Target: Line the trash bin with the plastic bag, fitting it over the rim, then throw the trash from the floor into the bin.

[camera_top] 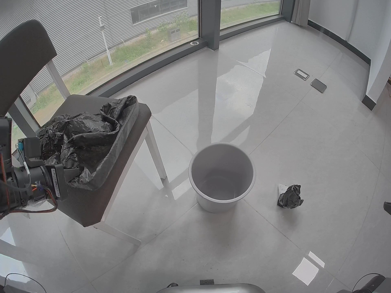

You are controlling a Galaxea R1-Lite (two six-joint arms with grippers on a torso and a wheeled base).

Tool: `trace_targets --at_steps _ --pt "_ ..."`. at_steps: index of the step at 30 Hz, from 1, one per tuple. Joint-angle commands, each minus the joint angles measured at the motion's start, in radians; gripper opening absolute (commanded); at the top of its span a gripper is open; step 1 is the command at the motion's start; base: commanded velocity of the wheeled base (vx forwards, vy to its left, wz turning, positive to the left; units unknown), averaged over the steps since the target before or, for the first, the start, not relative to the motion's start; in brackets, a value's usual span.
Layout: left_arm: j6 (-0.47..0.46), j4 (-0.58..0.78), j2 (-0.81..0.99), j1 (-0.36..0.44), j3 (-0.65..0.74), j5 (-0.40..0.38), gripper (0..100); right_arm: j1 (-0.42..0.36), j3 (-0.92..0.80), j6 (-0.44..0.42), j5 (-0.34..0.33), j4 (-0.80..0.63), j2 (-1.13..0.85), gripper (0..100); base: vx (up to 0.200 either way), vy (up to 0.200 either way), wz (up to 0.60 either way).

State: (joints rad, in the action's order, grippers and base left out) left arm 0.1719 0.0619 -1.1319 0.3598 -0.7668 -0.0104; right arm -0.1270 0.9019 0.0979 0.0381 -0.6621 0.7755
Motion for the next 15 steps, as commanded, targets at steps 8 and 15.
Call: trace_targets --at_steps 8,15 --pt "-0.049 -0.100 0.162 0.340 -0.062 -0.002 0 -0.329 0.107 -0.012 0.006 0.095 0.343 100 0.000 0.000 0.00" --pt "-0.048 -0.151 0.124 0.364 -0.088 0.020 0 -0.488 0.118 -0.063 0.043 0.168 0.446 100 0.000 0.000 0.00"
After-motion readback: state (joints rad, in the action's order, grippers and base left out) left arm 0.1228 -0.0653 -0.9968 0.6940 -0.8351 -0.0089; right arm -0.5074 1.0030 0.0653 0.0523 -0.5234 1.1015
